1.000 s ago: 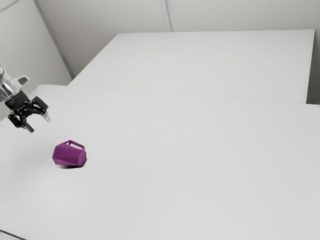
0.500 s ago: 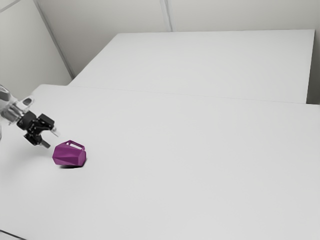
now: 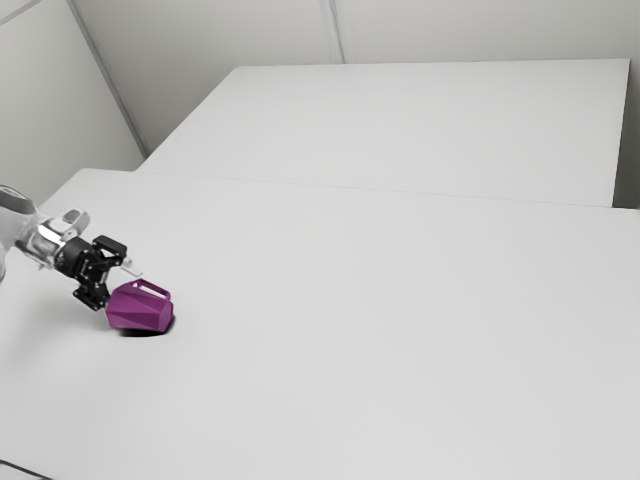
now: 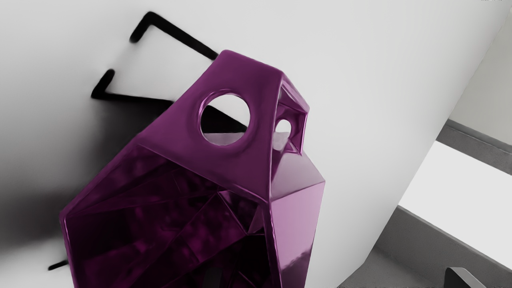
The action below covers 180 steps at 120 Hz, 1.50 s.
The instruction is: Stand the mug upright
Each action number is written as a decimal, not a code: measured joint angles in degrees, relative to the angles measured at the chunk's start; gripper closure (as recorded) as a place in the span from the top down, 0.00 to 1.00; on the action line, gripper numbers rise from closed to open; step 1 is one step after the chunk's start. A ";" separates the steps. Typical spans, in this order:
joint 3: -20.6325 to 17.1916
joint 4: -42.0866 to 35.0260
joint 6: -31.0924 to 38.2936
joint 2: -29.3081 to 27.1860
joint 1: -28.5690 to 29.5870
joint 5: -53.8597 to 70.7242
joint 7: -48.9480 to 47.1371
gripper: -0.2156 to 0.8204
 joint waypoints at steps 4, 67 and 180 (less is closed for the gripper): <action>-0.06 -0.10 -0.20 0.01 -0.02 -0.34 -0.50 0.79; -0.04 0.41 -0.72 -0.49 -1.16 2.20 -5.85 0.10; -6.54 -27.83 43.43 -29.73 -35.51 38.03 -22.61 0.05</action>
